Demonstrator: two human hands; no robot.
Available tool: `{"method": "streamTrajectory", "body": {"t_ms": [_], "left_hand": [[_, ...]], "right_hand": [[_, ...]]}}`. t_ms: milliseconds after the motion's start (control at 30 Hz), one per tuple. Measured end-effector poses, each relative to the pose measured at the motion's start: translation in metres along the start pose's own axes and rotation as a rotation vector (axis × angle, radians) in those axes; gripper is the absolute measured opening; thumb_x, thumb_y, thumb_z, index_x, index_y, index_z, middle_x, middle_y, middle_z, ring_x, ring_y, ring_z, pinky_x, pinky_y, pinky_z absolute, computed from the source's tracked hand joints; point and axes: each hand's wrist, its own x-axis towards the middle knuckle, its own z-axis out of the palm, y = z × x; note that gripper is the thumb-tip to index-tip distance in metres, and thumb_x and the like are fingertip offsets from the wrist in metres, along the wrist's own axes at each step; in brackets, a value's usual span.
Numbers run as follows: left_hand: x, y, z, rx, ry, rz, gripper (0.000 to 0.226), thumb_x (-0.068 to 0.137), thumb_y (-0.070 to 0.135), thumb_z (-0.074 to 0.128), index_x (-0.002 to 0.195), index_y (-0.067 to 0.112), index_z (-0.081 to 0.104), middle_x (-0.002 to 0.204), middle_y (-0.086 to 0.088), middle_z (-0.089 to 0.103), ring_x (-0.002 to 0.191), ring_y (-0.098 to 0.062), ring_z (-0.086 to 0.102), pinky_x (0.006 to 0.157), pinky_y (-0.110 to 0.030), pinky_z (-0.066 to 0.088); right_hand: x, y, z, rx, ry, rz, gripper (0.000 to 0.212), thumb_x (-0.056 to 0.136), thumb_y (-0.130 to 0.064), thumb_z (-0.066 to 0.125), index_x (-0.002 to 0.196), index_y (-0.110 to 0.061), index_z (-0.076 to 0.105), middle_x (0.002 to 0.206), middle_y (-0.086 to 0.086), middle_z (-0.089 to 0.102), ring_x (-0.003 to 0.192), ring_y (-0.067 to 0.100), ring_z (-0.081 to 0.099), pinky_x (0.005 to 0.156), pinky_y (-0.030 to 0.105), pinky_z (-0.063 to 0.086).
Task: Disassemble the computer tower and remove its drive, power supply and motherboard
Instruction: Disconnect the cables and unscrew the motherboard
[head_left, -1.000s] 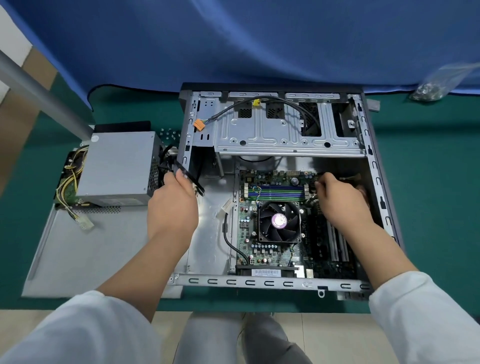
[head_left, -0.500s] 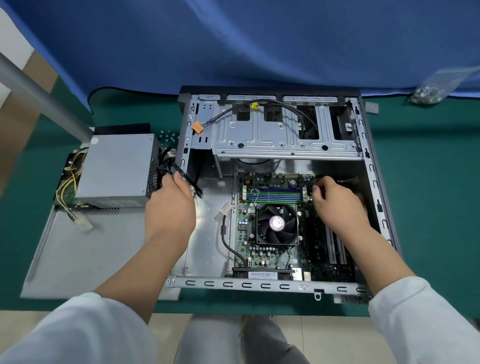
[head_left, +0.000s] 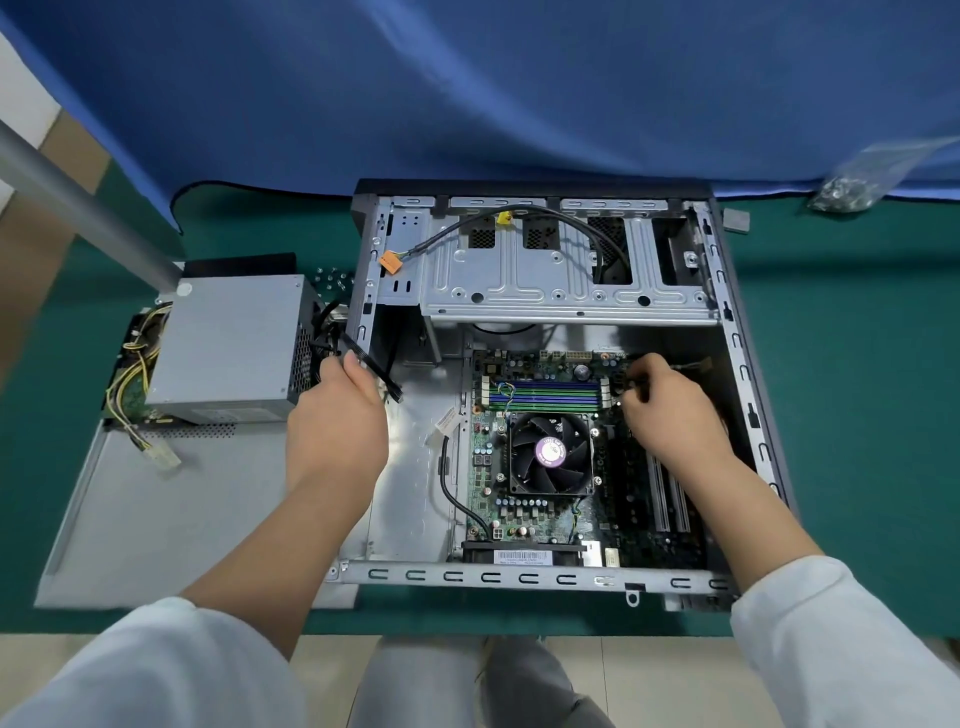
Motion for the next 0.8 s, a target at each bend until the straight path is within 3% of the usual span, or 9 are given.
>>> {"method": "streamTrajectory", "body": {"t_ms": [167, 300, 467, 600, 800], "left_hand": [[0.0, -0.0001, -0.0006, -0.001, 0.001, -0.003, 0.044, 0.102, 0.035, 0.016, 0.102, 0.005, 0.048, 0.083, -0.019, 0.057, 0.069, -0.029, 0.038, 0.062, -0.037, 0.029], [0.0, -0.0001, -0.0008, 0.01, 0.0, -0.004, 0.044, 0.102, 0.033, 0.016, 0.103, 0.004, 0.048, 0.085, -0.02, 0.059, 0.07, -0.029, 0.038, 0.063, -0.036, 0.028], [0.0007, 0.0014, -0.002, 0.017, -0.008, -0.004, 0.044, 0.103, 0.033, 0.016, 0.103, 0.004, 0.048, 0.082, -0.018, 0.058, 0.068, -0.029, 0.04, 0.061, -0.036, 0.029], [-0.0003, 0.0025, -0.0027, 0.022, -0.012, 0.002, 0.044, 0.103, 0.033, 0.016, 0.105, 0.003, 0.049, 0.083, -0.018, 0.058, 0.068, -0.029, 0.041, 0.061, -0.036, 0.029], [-0.0008, 0.004, -0.0042, 0.02, -0.023, -0.006, 0.045, 0.103, 0.033, 0.016, 0.108, 0.003, 0.049, 0.08, -0.015, 0.055, 0.069, -0.03, 0.043, 0.061, -0.036, 0.031]], "right_hand": [[0.0008, -0.0003, 0.0007, -0.084, 0.026, -0.001, 0.02, 0.097, -0.026, 0.04, 0.102, -0.013, 0.054, 0.08, 0.012, 0.064, 0.066, 0.029, 0.051, 0.056, 0.031, 0.036], [0.0005, -0.0002, 0.0003, -0.012, -0.008, -0.004, 0.018, 0.09, -0.02, 0.046, 0.107, -0.02, 0.053, 0.072, -0.002, 0.057, 0.06, 0.017, 0.053, 0.047, 0.025, 0.03], [0.0001, -0.0025, -0.0002, -0.062, 0.026, 0.022, 0.028, 0.097, -0.038, 0.04, 0.097, -0.014, 0.055, 0.081, 0.013, 0.065, 0.076, 0.033, 0.058, 0.061, 0.033, 0.038], [0.0003, -0.0012, -0.0004, -0.045, 0.012, 0.035, 0.021, 0.092, -0.022, 0.043, 0.11, -0.019, 0.053, 0.085, 0.012, 0.067, 0.075, 0.032, 0.06, 0.062, 0.032, 0.043], [0.002, -0.0011, 0.002, -0.009, 0.017, 0.073, 0.025, 0.097, -0.031, 0.042, 0.109, -0.015, 0.056, 0.092, 0.015, 0.067, 0.083, 0.033, 0.06, 0.066, 0.033, 0.041]]}}
